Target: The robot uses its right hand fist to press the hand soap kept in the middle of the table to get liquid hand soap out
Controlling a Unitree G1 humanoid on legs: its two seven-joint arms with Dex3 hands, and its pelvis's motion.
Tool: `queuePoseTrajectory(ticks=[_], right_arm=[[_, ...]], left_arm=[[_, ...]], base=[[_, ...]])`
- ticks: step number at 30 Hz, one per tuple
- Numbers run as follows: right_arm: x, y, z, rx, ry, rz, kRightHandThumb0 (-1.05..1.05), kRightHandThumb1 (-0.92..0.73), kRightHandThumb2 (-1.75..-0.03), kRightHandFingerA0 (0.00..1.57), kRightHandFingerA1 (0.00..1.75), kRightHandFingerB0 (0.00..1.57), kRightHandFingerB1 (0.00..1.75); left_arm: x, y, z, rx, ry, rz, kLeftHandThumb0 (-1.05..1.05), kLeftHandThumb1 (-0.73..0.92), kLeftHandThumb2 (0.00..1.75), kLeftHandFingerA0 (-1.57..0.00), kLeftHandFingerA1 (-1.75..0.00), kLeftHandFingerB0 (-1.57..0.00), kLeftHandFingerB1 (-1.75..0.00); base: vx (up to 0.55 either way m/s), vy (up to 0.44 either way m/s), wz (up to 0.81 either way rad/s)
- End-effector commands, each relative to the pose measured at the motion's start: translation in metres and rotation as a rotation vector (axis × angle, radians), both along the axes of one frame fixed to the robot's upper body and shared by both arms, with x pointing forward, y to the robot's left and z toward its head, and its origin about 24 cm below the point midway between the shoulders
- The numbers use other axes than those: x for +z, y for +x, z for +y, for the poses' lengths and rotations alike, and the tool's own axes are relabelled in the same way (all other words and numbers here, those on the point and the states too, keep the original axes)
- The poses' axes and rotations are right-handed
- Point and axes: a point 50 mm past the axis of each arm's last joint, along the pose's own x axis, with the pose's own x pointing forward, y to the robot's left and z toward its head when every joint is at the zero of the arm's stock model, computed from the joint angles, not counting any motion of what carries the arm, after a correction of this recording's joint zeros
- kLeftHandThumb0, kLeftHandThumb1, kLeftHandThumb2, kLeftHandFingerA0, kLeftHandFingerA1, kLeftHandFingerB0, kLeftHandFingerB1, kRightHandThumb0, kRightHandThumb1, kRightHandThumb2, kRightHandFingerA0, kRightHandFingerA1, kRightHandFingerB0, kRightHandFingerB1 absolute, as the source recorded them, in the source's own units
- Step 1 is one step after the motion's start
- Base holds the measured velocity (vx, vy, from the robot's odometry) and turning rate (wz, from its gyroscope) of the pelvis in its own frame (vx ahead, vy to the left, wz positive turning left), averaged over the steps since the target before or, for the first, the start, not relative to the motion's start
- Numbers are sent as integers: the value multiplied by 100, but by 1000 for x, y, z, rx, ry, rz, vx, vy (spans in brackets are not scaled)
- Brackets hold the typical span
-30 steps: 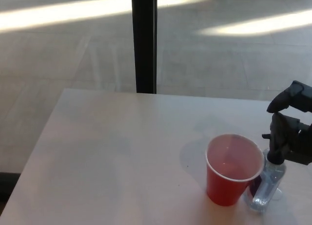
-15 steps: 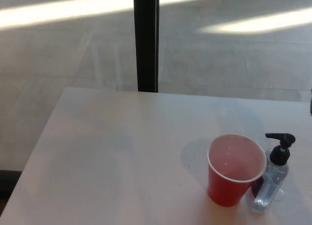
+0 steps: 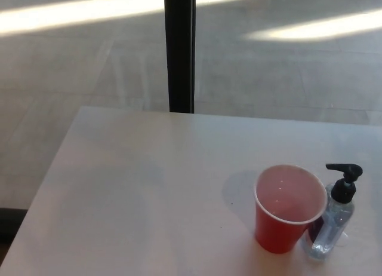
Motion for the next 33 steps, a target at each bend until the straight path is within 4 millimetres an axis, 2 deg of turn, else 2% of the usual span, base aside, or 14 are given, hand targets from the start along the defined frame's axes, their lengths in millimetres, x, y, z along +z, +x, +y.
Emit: queuePoseTrajectory(ticks=[1,8,9,11,14,16,19,21,24,25,26,28,29,33], right_arm=[[-42,-133,-129,-848,115,149,-49,-28,-163,130,173,104,145],[-114,-155,-135,-1057,193,301,-47,-60,-132,153,153,92,108],[-132,-157,-132,-1136,282,320,-40,-55,-127,112,161,69,99],[-143,-158,-130,-1155,344,320,-39,-61,-122,99,170,54,101],[-180,-167,-123,-1222,463,419,-31,-71,-107,65,134,28,84],[-195,-173,-117,-1227,530,448,-31,-68,-117,58,154,32,113],[-203,-180,-115,-1223,555,461,-41,-80,-101,34,140,19,90],[-213,-189,-110,-1213,555,512,-42,-85,-90,54,166,24,93],[-228,-193,-105,-1152,428,722,-29,-55,-104,63,154,47,89],[-236,-195,-99,-1068,362,827,-30,-58,-96,24,109,43,76],[-239,-195,-98,-1077,364,842,-30,-58,-93,25,92,51,82],[-244,-195,-94,-1064,337,899,-30,-52,-99,67,160,65,100],[-244,-195,-94,-1064,335,900,-30,-52,-99,67,160,65,100],[-249,-188,-90,-995,325,918,-23,-45,-107,86,97,71,87]], left_arm=[[5,-13,12,59,28,37,-51,73,95,-68,-86,-59,-83],[4,-13,10,60,29,35,-52,73,92,-71,-88,-62,-83],[4,-12,11,61,26,29,-51,73,94,-70,-89,-60,-83],[6,-9,10,60,27,23,-51,72,94,-69,-88,-61,-84],[5,-9,9,60,26,20,-50,69,99,-69,-86,-58,-81],[4,-11,11,66,15,18,-48,69,96,-71,-88,-55,-80],[4,-10,10,60,15,21,-49,68,100,-70,-87,-56,-79],[2,-10,8,52,17,26,-48,68,99,-70,-87,-56,-79],[3,-12,9,61,7,16,-46,70,99,-65,-83,-55,-78],[4,-11,9,63,19,30,-45,71,94,-71,-88,-64,-85],[4,-10,9,60,20,29,-45,72,94,-72,-89,-62,-84],[3,-12,11,76,14,23,-46,69,95,-73,-90,-60,-82],[3,-12,11,76,14,23,-46,69,95,-73,-90,-60,-82],[4,-11,11,67,19,27,-48,69,99,-70,-86,-56,-77]], base=[[0,0,0],[0,0,0],[0,0,0],[0,0,0],[0,0,0],[0,0,0],[0,0,0],[0,0,0],[0,0,0],[0,0,0],[0,0,0],[0,0,0],[0,0,0],[0,0,0]])
